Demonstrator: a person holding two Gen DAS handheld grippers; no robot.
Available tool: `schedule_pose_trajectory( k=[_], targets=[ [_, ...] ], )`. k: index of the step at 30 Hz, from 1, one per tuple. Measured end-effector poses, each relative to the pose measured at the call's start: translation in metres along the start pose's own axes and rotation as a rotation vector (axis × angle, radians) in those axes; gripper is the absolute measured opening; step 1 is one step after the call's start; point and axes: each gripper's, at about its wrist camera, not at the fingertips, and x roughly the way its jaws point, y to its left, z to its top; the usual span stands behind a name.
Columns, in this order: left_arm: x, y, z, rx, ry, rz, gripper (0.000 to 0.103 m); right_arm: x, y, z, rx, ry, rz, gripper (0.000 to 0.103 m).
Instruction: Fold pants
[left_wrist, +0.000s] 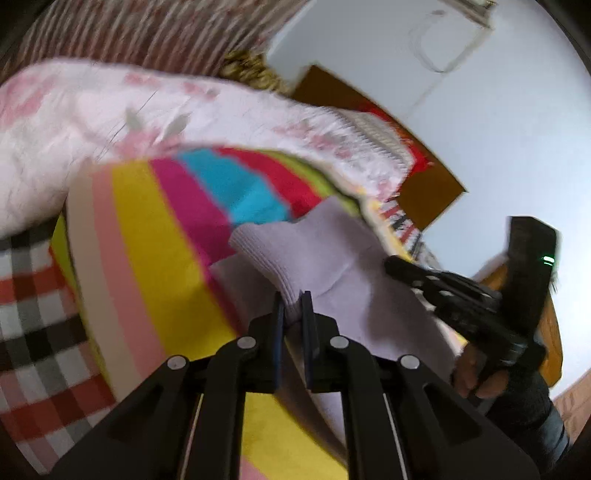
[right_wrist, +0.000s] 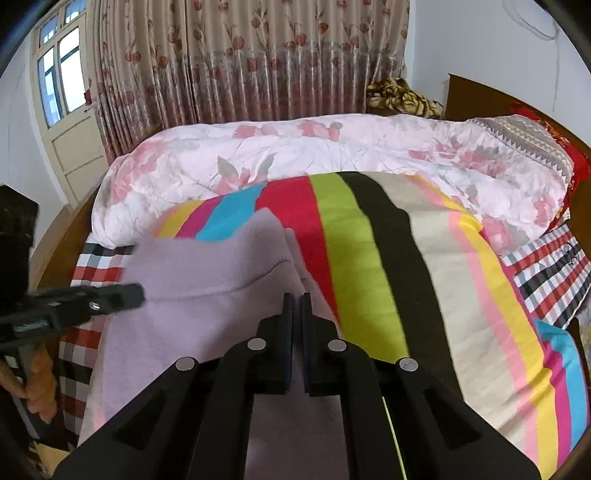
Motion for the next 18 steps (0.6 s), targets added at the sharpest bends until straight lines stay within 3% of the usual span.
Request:
schedule_pose_trajectory(
  k=[2,4,8,10,13,15,18],
  targets=[
    [0.011,0.016,-0.004,-0.059,0.038,-0.032,0.008,0.01,0.003,-0.003,-0.016,0.032,-0.024,0.003],
    [0.015,0.021,-0.005,-0.061,0.023,-0.067,0.009,0.015,0.0,-0.005,0.002,0.038,-0.027,0.003],
    [0.014,0.019,-0.004,-0.046,0.02,-0.048,0.013,0.012,-0.004,-0.006,0.047,0.026,-0.014,0.005],
    [0.011,0.018,-0.005,-0.053,0.016,-0.02,0.021,0.01,-0.004,-0.005,0.05,0.026,0.009,0.015],
    [0.006,0.017,-0.005,-0.059,-0.005,-0.014,0.025,0.001,-0.004,-0.001,0.078,-0.012,0.026,0.046],
    [0.008,0.018,-0.006,-0.053,-0.004,-0.003,0.026,-0.006,-0.002,0.004,0.093,-0.061,0.056,0.046],
    [0.013,0.02,-0.008,-0.058,0.0,0.004,0.028,0.005,0.011,0.01,0.076,-0.044,0.119,0.043]
  ],
)
